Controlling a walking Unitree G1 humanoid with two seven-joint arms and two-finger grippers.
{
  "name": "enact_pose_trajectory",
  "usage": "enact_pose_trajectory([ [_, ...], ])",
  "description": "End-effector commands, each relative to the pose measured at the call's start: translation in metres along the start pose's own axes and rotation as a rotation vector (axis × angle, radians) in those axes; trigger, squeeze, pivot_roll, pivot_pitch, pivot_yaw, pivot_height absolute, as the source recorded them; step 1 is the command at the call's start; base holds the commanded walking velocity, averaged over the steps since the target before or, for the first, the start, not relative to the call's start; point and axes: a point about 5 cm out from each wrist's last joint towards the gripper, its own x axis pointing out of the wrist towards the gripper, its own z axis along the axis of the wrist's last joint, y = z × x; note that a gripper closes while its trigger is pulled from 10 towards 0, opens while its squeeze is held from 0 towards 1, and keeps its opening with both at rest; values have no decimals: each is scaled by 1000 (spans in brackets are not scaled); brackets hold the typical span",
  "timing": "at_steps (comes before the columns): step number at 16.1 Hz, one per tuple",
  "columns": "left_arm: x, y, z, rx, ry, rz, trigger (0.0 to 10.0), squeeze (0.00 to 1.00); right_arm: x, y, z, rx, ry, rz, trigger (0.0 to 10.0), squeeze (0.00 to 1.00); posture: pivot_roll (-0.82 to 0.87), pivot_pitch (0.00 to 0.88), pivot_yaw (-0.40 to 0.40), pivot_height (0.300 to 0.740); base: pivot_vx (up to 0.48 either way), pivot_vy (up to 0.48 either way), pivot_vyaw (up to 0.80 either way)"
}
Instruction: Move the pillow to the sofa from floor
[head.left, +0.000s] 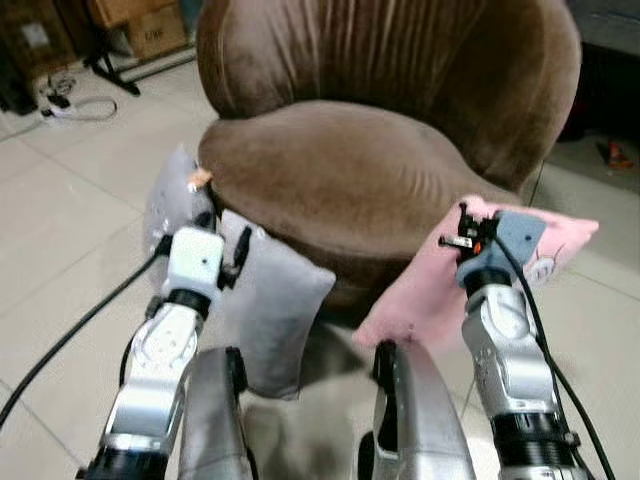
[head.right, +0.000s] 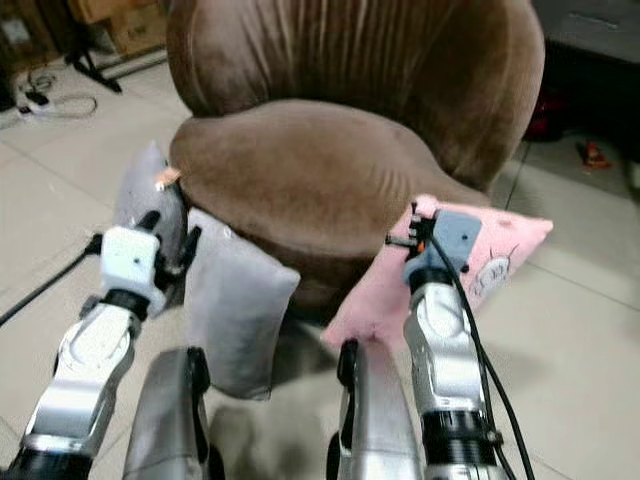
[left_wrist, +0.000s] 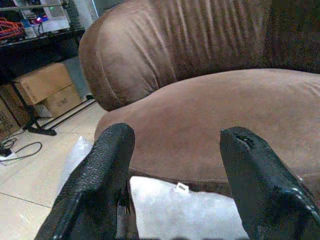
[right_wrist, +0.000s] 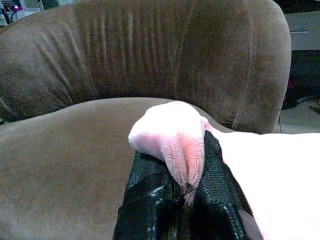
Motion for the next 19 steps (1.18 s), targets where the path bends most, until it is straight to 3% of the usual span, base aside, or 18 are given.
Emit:
enact_pose_trajectory([
  [1, 2, 1, 2, 1, -10, 1, 10000, 0, 5, 7, 21, 4, -92, 22, 10000, 0, -2, 0, -28, 536, 0, 0, 0],
  [2, 2, 1, 3, -19, -17, -2, 10000, 0, 5, 7, 21, 6, -91, 19, 10000, 0, 1, 0, -29, 546, 0, 0, 0],
  [3, 3, 1, 5, -37, -27, -13, 3412, 0, 4, 7, 23, 7, -83, 18, 10000, 0, 2, 0, -29, 556, 0, 0, 0],
  [4, 4, 1, 7, -59, -43, -34, 0, 0, 5, 8, 24, 7, -81, 18, 10000, 0, 1, 0, -28, 571, 0, 0, 0],
  [15, 13, 6, 11, -84, -60, -14, 0, 0, 4, 4, 28, 5, -85, -13, 10000, 0, -6, 0, -2, 666, 0, 0, 0],
  [16, 14, 5, 11, -127, -64, -43, 10000, 1000, 4, 3, 28, 3, -83, -18, 10000, 0, -6, 0, -2, 676, 0, 0, 0],
  [19, 13, 2, 12, -150, -72, -79, 10000, 1000, 2, -3, 24, -5, -68, -43, 10000, 0, -14, 0, 4, 706, 0, 0, 0],
])
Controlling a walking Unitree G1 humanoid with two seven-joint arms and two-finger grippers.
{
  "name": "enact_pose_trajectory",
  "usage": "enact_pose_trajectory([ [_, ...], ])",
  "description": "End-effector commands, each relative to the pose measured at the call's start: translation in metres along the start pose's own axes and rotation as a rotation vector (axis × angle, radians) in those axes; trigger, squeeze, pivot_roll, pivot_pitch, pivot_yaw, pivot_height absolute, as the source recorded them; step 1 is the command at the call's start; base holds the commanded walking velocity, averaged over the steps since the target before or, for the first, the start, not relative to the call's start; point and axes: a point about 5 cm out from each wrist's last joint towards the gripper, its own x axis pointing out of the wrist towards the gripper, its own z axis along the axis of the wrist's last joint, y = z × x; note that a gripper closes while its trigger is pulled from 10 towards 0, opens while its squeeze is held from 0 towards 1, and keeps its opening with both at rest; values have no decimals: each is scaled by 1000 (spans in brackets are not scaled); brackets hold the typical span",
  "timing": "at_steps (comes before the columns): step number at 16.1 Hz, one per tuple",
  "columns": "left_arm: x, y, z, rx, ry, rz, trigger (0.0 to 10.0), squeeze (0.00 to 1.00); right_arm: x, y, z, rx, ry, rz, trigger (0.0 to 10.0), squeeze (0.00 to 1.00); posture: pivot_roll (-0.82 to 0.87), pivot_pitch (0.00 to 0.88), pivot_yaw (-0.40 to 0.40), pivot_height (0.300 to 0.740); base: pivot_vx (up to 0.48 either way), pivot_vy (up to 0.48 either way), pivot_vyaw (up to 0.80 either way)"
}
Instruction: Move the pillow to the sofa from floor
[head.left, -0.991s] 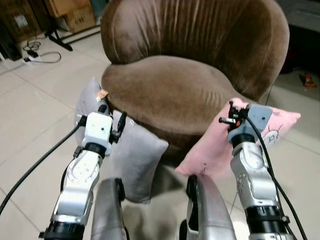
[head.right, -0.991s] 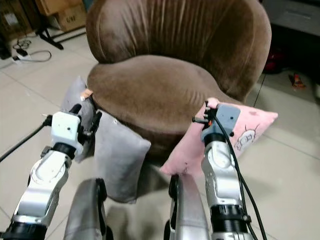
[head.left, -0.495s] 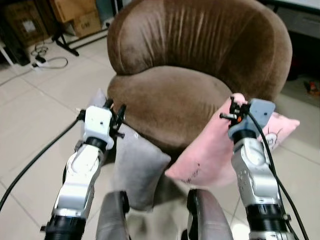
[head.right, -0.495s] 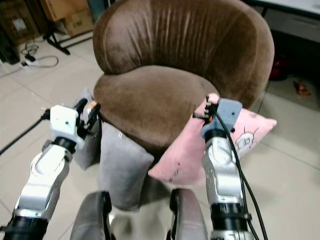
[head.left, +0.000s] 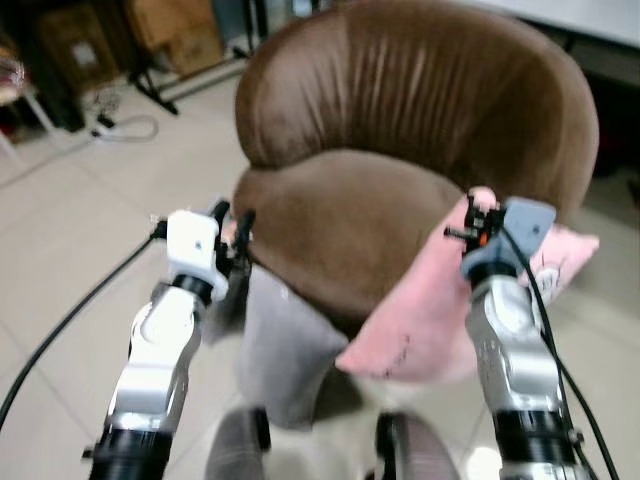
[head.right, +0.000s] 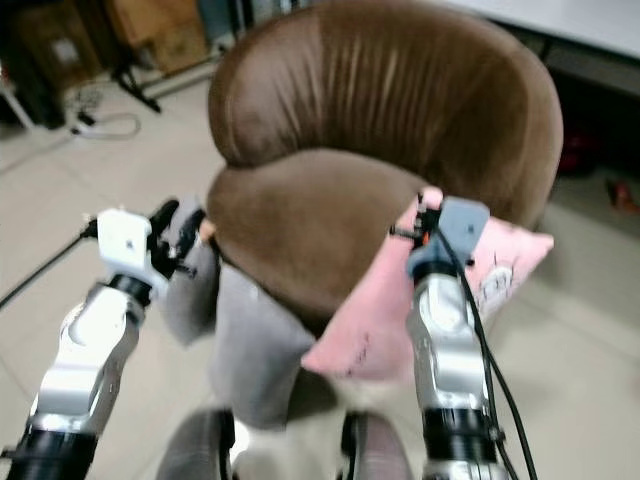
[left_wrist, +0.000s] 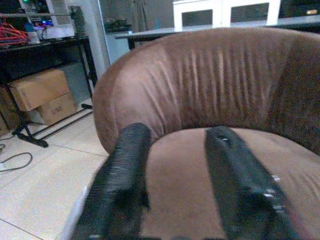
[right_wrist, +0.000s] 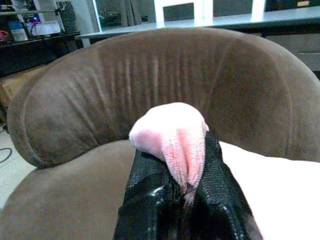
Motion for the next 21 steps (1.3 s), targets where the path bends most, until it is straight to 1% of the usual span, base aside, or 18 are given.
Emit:
enact_pose_trajectory([
  [1, 1, 0, 1, -4, 1, -4, 10000, 1000, 0, -2, 11, -11, -45, -10, 10000, 0, -15, 0, 4, 711, 0, 0, 0],
  [3, 0, 2, 1, 32, -10, 24, 10000, 1000, -2, -7, 8, -65, -35, -44, 10000, 0, -13, 0, 3, 726, 0, 0, 0],
  [4, -1, 4, 3, 6, -26, 30, 10000, 1000, -2, -12, 7, -97, -41, -70, 10000, 0, -11, 0, 1, 740, 0, 0, 0],
  [5, -1, 5, 4, 12, -30, 35, 10000, 1000, -3, -13, 9, -89, -51, -75, 10000, 0, -11, 0, 1, 740, 0, 0, 0],
  [8, -4, 8, 3, 23, -23, 64, 10000, 1000, -3, -12, 9, -102, -52, -72, 10000, 0, -2, 0, -4, 740, 0, 0, 0],
  [9, -4, 8, 2, -7, -21, 59, 10000, 1000, -4, -11, 9, -118, -53, -66, 10000, 0, -2, 0, -1, 740, 0, 0, 0],
  [10, -4, 11, 2, 39, -23, 75, 10000, 1000, -6, -6, 8, -57, -45, -49, 10000, 0, -6, 0, 7, 740, 0, 0, 0],
  [11, -3, 15, 2, 75, -17, 111, 10000, 1000, -7, -4, 9, 7, -42, -52, 10000, 0, -10, 0, 13, 740, 0, 0, 0],
  [12, -2, 15, 2, 76, -15, 91, 10000, 1000, -8, -4, 10, 36, -46, -53, 10000, 0, -13, 0, 16, 740, 0, 0, 0],
  [13, -1, 16, 5, 77, -44, 111, 10000, 1000, -10, -5, 9, 26, -47, -62, 10000, 0, -13, 0, 20, 740, 0, 0, 0],
  [14, -1, 17, 7, 69, -73, 137, 10000, 1000, -11, -6, 7, 40, -43, -66, 10000, 0, -13, 0, 20, 740, 0, 0, 0],
  [15, -1, 21, 9, 98, -95, 177, 10000, 1000, -12, -8, 5, 37, -39, -72, 10000, 0, -12, 0, 19, 740, 0, 0, 0],
  [16, -1, 23, 10, 106, -112, 214, 10000, 1000, -12, -10, 4, 9, -38, -84, 10000, 0, -10, 0, 18, 740, 0, 0, 0],
  [17, -3, 26, 12, 81, -108, 204, 10000, 1000, -12, -14, 2, -63, -28, -115, 10000, 0, -7, 0, 16, 740, 0, 0, 0],
  [18, -5, 28, 13, 43, -105, 195, 10000, 1000, -12, -15, 1, -59, -19, -120, 10000, 0, -1, 0, 11, 740, 0, 0, 0],
  [19, -9, 34, 12, 53, -78, 218, 10000, 1000, -11, -14, 1, -15, -19, -97, 10000, 0, 3, 0, 6, 740, 0, 0, 0],
  [20, -10, 33, 9, 48, -59, 193, 10000, 1000, -10, -13, 0, -40, -16, -92, 10000, 0, 4, 0, 4, 740, 0, 0, 0],
  [21, -12, 33, 6, 50, -58, 193, 10000, 1000, -9, -9, -3, -95, -3, -73, 10000, 0, 6, 0, 2, 740, 0, 0, 0],
])
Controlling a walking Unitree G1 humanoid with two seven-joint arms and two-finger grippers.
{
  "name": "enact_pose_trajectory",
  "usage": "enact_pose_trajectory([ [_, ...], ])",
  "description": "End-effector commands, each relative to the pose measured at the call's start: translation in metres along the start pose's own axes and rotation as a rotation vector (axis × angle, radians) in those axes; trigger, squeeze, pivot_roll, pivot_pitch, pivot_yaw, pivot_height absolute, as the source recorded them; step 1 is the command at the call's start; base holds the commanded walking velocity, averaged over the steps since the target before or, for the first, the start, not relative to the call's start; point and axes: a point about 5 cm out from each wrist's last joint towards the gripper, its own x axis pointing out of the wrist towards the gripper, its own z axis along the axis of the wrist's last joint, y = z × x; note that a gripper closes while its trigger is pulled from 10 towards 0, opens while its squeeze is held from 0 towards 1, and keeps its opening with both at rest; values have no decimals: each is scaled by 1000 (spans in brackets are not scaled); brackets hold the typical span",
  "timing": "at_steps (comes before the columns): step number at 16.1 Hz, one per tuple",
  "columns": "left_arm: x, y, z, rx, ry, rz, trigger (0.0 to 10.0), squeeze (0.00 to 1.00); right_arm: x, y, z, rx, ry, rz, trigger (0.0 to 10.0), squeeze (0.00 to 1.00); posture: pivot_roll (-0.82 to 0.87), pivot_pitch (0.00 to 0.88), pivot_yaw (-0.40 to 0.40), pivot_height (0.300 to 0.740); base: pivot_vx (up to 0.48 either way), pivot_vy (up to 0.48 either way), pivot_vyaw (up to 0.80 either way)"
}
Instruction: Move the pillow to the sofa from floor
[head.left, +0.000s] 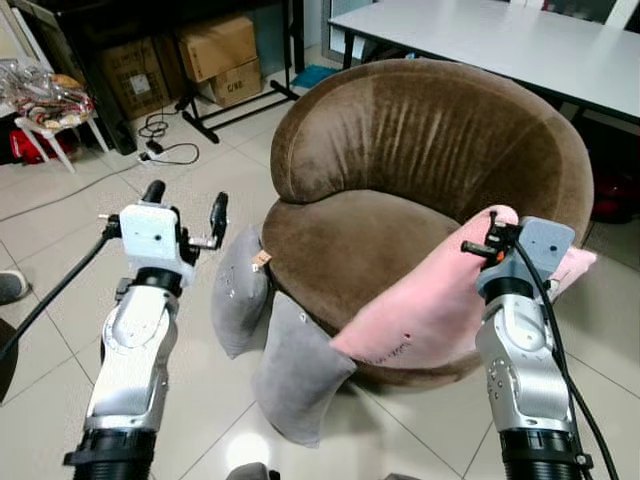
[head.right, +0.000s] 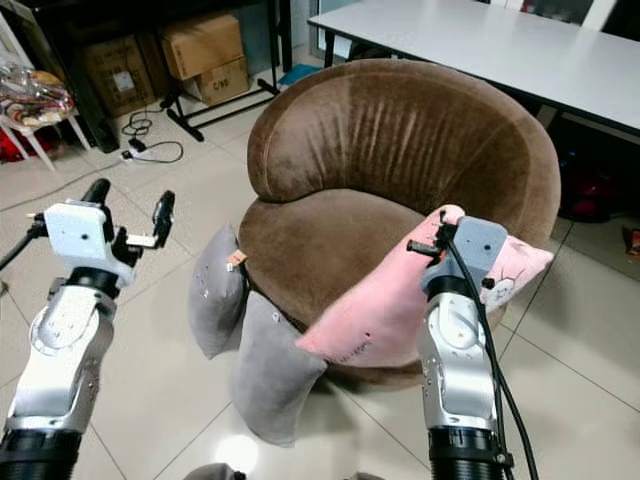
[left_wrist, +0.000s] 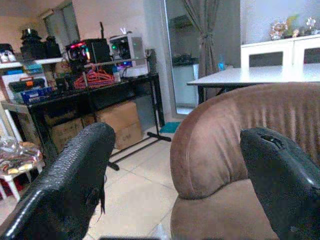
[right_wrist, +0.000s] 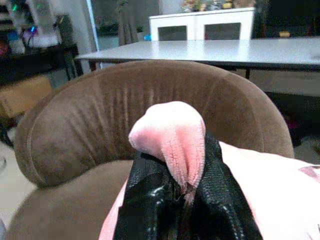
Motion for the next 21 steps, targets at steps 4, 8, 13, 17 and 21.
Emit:
enact_pose_trajectory([
  [4, -3, 18, 6, 33, -58, 138, 10000, 1000, -1, 15, 8, -98, -113, 44, 10000, 0, 11, 0, -7, 740, 0, 0, 0],
  [8, -9, 6, 3, -56, 2, -2, 10000, 1000, -2, 24, 12, -21, -136, 154, 10000, 0, 13, 0, -9, 740, 0, 0, 0],
  [13, -11, 0, -5, 3, 53, 31, 10000, 663, -2, 15, 20, 50, -192, 116, 10000, 0, 7, 0, -14, 740, 0, 0, 0],
  [17, -10, 0, -7, 30, 65, 49, 10000, 667, -2, 19, 13, 44, -95, 177, 10000, 0, -3, 0, -12, 740, 0, -78, 0],
  [21, -11, -3, -10, 65, 83, 23, 10000, 663, -5, 22, 4, 24, -34, 180, 10000, 0, -6, 0, -7, 740, 0, -350, 0],
])
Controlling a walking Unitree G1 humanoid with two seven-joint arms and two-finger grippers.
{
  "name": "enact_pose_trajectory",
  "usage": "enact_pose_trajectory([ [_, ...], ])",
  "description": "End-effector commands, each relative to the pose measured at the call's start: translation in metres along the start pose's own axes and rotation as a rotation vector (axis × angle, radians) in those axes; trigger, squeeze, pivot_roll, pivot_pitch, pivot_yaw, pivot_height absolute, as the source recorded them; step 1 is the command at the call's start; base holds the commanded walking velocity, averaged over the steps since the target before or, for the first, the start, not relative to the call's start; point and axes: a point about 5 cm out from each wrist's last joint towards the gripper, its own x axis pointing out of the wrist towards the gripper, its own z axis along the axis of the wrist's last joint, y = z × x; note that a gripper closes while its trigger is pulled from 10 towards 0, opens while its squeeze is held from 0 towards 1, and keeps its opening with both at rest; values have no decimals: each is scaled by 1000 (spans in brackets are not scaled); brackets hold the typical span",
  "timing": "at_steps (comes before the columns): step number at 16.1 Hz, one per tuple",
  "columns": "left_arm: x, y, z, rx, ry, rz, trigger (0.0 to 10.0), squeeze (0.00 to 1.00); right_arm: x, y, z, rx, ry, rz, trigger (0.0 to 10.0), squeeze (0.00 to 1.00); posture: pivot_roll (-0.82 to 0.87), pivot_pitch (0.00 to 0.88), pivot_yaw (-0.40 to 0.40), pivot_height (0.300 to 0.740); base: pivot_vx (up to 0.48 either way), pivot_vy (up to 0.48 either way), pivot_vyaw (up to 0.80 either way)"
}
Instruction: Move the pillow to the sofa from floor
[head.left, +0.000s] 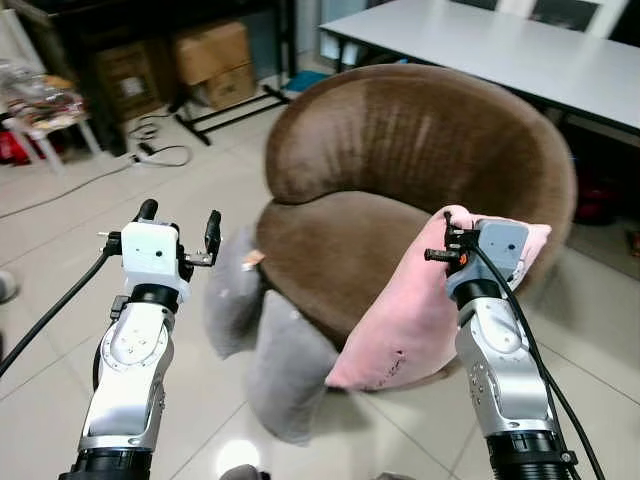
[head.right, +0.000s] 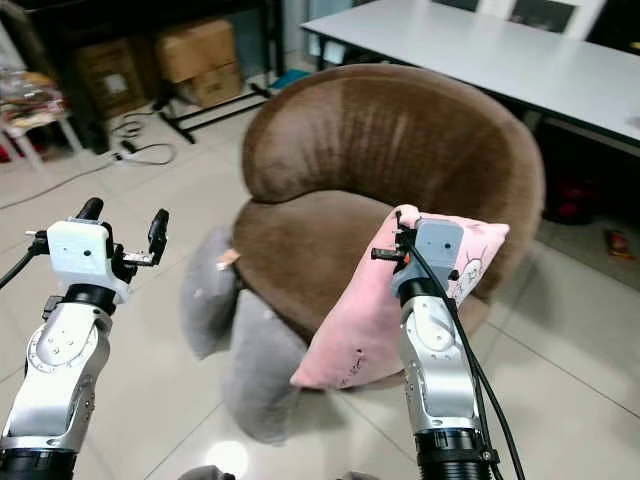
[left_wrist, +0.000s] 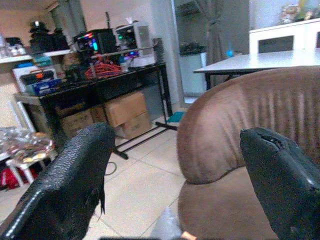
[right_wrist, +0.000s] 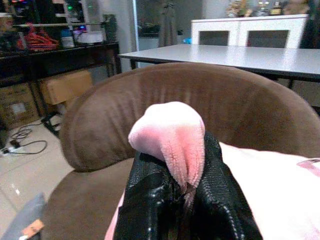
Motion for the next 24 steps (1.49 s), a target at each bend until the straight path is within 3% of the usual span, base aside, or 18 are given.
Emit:
enact_pose_trajectory([
  [1, 0, -5, -4, 12, 23, -21, 10000, 667, 0, -3, 8, -9, -27, 0, 10000, 0, -6, 0, -7, 740, 0, -345, 0],
  [11, 0, -7, -8, 0, 52, -1, 10000, 647, 3, -5, 2, -69, 38, -24, 10000, 0, -13, 0, -12, 740, 0, -219, 0],
  [15, 1, -8, -5, -7, 21, -44, 10000, 647, 3, 1, 4, -14, 37, 15, 10000, 0, -11, 0, -17, 740, 0, 0, 0],
  [24, 0, -7, -5, -21, 17, -66, 10000, 655, 4, 4, 5, -25, 38, 21, 10000, 0, -4, 0, -18, 740, 359, 0, -178],
])
